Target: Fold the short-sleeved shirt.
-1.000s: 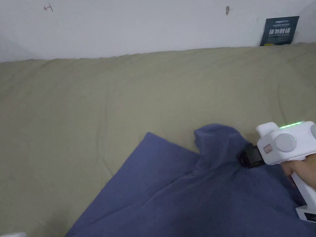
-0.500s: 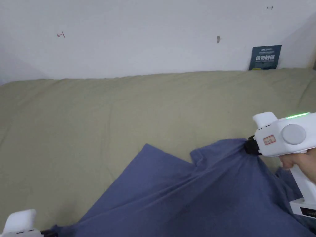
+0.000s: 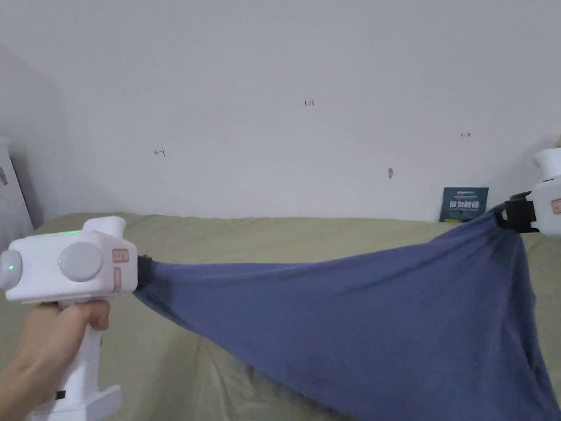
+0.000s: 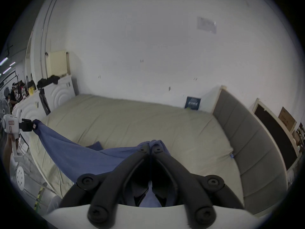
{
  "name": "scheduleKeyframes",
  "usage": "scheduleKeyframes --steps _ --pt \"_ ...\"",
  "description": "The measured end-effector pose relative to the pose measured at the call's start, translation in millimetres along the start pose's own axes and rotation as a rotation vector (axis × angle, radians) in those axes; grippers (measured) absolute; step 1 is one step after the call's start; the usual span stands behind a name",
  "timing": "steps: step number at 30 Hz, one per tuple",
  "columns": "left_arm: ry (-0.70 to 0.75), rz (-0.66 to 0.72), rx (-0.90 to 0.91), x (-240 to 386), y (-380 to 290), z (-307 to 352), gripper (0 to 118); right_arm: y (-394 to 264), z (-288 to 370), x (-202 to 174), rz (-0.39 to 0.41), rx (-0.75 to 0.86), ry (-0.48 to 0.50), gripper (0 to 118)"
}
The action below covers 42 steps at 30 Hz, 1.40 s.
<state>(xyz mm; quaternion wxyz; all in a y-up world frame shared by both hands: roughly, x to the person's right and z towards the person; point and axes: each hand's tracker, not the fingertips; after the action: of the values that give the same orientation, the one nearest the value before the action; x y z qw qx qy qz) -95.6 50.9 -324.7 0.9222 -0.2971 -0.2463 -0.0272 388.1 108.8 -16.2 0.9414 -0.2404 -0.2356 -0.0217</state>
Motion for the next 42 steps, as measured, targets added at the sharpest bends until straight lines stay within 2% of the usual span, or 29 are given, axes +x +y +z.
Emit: scheduleKeyframes --steps 5,7,11,18,29,33,42 --pt "0.031 -0.003 0.130 34 62 27 0 29 47 21 -0.076 0.124 -0.082 4" --pt "0.036 0.024 0.173 45 84 38 0 36 56 24 -0.104 0.142 -0.082 4" --pt "0.052 -0.005 0.211 63 119 55 0 54 67 28 -0.100 0.172 -0.125 4" --pt "0.125 -0.080 0.264 77 151 72 0 86 74 31 -0.112 0.210 -0.137 4" --pt "0.170 -0.127 0.270 85 200 51 0 139 32 34 -0.124 0.215 -0.151 4" --pt "0.200 -0.148 0.281 94 225 36 0 174 14 32 -0.079 0.218 -0.171 4" --pt "0.210 -0.112 0.323 103 279 -10 0 239 -41 35 -0.059 0.242 -0.204 4"
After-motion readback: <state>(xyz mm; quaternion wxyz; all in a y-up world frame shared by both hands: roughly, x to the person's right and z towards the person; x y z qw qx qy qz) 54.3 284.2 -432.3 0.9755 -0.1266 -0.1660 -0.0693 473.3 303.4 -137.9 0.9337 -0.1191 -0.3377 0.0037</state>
